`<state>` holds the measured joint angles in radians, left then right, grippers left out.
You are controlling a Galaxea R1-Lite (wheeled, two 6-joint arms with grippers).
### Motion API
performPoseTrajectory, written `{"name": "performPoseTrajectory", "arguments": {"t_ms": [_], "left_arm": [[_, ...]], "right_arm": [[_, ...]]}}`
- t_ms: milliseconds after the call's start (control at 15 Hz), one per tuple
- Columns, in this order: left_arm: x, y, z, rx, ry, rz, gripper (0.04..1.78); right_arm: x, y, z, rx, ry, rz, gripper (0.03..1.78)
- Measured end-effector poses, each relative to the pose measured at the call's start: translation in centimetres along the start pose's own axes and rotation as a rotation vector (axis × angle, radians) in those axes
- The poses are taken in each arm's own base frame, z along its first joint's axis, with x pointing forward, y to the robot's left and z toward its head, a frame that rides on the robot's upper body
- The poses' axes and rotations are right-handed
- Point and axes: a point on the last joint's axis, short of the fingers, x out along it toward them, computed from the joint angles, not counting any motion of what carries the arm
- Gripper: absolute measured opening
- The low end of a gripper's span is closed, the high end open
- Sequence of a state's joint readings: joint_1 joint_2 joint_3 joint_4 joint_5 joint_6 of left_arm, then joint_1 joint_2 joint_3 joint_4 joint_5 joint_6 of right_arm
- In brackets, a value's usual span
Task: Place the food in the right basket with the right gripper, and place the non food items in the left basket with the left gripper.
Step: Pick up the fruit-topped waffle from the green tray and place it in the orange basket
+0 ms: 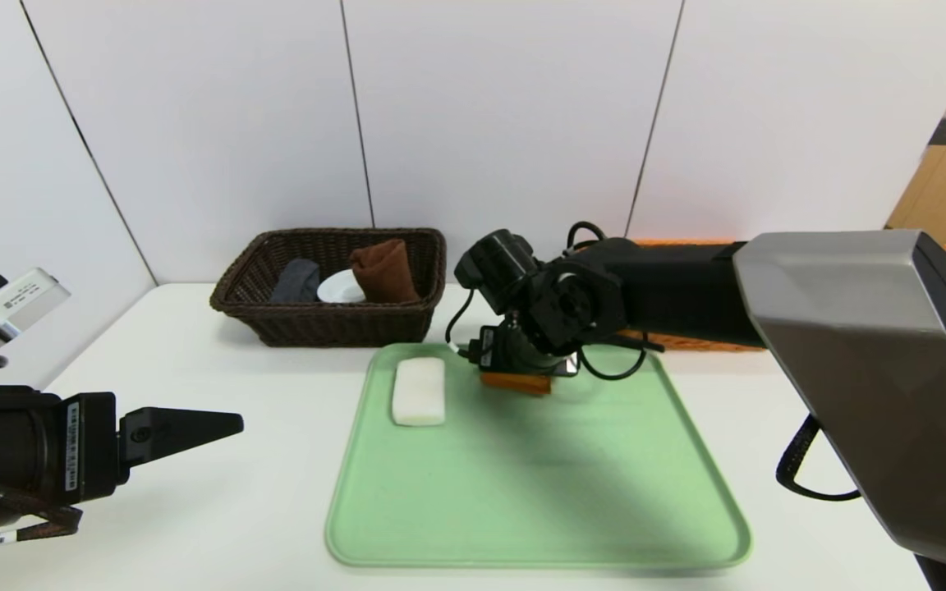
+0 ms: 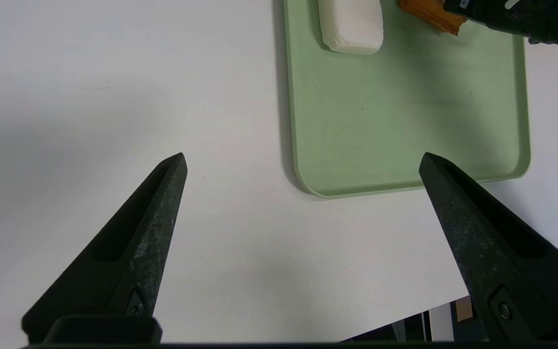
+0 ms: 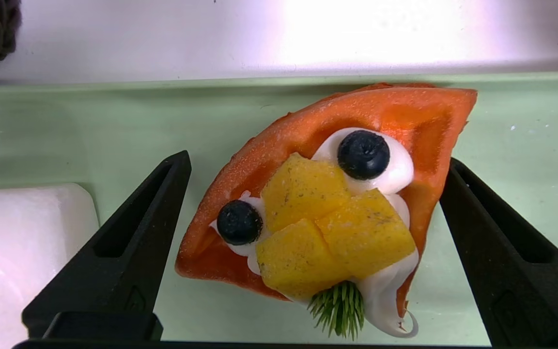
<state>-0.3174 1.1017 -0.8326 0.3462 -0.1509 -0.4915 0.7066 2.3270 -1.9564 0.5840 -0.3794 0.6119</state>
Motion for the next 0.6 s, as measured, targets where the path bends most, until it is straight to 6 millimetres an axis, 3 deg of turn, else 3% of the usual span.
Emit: {"name": "performPoseTrajectory", "arguments": {"t_ms": [267, 467, 600], "left_arm": [[0.04, 0.02, -0.01, -0.001, 0.001, 0.001, 1.69], [0.07, -0.03, 0.11, 0.0, -0.01, -0.004, 1.69], [0.08, -0.03, 0.11, 0.0, -0.009, -0.004, 1.69]], "right_arm": [[0.15, -0.03, -0.1, -0.003, 0.005, -0.005, 1.69], [0.05, -0.06, -0.08, -0.002, 0.007, -0.005, 1.19], [-0.04, -0.07, -0.07, -0.002, 0.009, -0.004, 1.03]]}}
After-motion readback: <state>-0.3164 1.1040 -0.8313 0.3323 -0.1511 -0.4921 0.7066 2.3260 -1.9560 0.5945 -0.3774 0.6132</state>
